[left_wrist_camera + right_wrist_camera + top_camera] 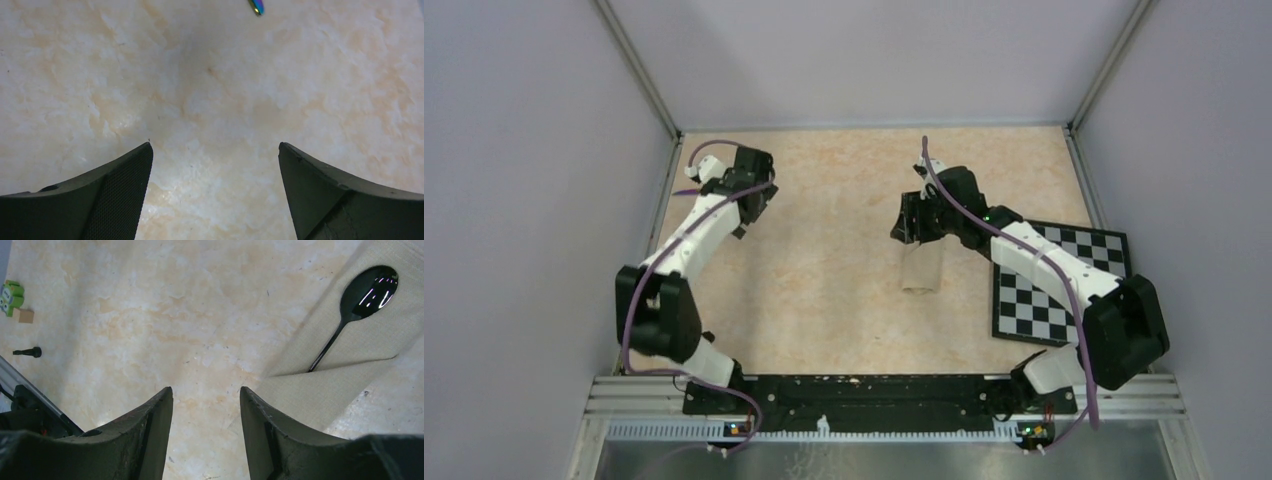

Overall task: Fold the napkin into a case and place the utensils inside
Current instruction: Move the knife to the center of the board.

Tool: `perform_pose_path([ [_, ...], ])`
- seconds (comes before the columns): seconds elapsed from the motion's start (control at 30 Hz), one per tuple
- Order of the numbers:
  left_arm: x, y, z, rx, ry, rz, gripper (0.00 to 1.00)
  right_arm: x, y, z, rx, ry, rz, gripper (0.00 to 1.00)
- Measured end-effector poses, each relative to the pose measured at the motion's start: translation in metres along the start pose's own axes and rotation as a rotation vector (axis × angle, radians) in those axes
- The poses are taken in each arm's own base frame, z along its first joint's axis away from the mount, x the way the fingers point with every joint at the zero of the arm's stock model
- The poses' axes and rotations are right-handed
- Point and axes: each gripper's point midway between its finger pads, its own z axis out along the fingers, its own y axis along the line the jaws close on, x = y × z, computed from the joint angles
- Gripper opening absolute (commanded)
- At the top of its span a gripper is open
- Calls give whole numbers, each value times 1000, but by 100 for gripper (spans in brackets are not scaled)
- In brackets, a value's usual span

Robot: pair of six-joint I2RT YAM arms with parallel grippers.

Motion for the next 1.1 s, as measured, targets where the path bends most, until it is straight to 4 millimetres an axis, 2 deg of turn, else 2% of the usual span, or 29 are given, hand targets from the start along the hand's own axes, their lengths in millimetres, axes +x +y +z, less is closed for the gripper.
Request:
perform_pose_path([
  [0.13,-10,5,48,-152,36,-43,99,-2,1,-2,-7,-13,-3,51],
  [0.27,-24,6,84,-259,67,-109,99,-2,3,-5,-14,-27,-7,51],
  [0.47,-71,-25,132,-310,56,-218,99,2,2,-4,-17,-25,-6,51],
  [0.53,-80,-31,148,-322,60,-247,99,1,2,-4,-19,-28,-7,50],
  [0.6,-80,-29,163,-347,79,-266,99,2,2,-3,-22,-30,-7,50],
  [0.7,-70,-13,183,-403,116,-273,99,3,2,-2,-26,-29,-7,50],
  [0.93,-69,9,207,-450,143,-320,97,4,2,-1,-29,-26,-6,50],
  [1.1,-71,14,230,-461,143,-352,89,5,2,-1,-28,-26,-6,50],
])
